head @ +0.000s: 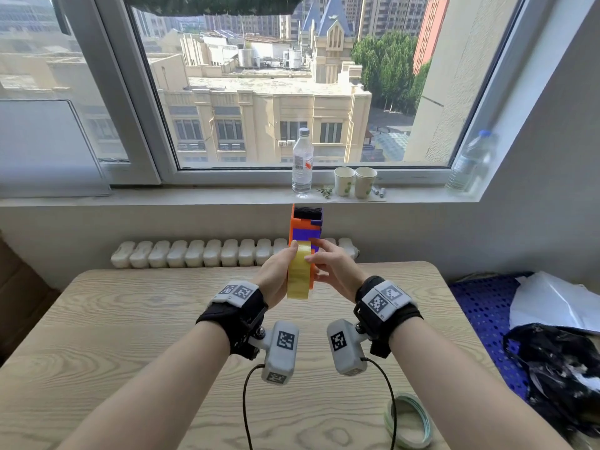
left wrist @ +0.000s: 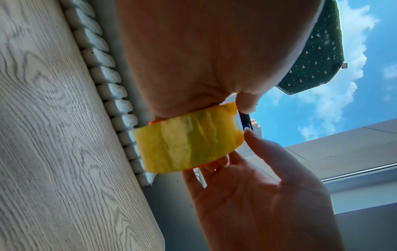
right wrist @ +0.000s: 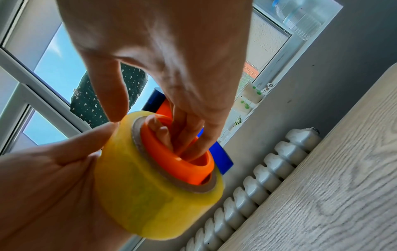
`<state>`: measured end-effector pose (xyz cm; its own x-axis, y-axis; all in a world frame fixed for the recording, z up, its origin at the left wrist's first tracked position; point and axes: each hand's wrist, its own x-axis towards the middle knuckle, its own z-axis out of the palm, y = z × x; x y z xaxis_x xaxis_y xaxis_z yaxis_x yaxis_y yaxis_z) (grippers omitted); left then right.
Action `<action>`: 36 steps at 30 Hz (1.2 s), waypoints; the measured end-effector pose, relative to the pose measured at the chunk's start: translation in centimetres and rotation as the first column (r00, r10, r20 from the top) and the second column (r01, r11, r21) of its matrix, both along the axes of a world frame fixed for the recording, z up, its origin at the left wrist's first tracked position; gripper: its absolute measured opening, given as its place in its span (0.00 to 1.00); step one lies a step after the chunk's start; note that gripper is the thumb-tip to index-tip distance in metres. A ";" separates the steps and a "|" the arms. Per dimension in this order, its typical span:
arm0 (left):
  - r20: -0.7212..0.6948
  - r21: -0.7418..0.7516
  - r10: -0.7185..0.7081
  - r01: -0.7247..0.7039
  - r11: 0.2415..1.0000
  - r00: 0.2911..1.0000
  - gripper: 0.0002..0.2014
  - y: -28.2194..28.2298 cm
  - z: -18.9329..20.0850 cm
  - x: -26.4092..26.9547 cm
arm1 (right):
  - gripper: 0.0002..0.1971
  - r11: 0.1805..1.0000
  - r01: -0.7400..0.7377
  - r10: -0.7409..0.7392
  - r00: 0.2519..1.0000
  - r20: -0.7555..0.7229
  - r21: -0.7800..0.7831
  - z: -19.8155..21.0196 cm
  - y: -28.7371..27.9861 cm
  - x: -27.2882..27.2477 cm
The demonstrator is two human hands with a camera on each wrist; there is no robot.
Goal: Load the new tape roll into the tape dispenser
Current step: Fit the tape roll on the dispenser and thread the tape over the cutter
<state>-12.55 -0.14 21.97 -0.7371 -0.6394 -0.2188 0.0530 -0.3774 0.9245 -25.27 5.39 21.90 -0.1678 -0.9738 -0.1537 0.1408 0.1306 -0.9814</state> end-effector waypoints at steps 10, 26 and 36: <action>-0.074 -0.066 -0.130 0.126 0.990 0.989 0.21 0.3 0.2 0.0 | 0.23 0.969 0.233 -0.221 0.965 -0.141 0.081 -0.5 -1.7 -0.5; 0.013 -0.023 -0.039 0.040 0.999 0.999 0.16 0.1 0.7 -0.7 | 0.20 0.995 0.100 -0.100 0.995 -0.010 -0.001 -0.3 -0.8 -1.3; 0.001 0.003 -0.025 0.025 1.000 1.000 0.24 -0.2 0.5 -0.7 | 0.31 0.999 0.030 -0.031 0.998 0.050 0.009 -0.2 -0.3 -0.9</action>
<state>-13.21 -0.29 22.51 -0.7529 -0.6197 -0.2214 0.0428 -0.3818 0.9232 -26.21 5.06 21.72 -0.1895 -0.9669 -0.1709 0.1940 0.1337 -0.9719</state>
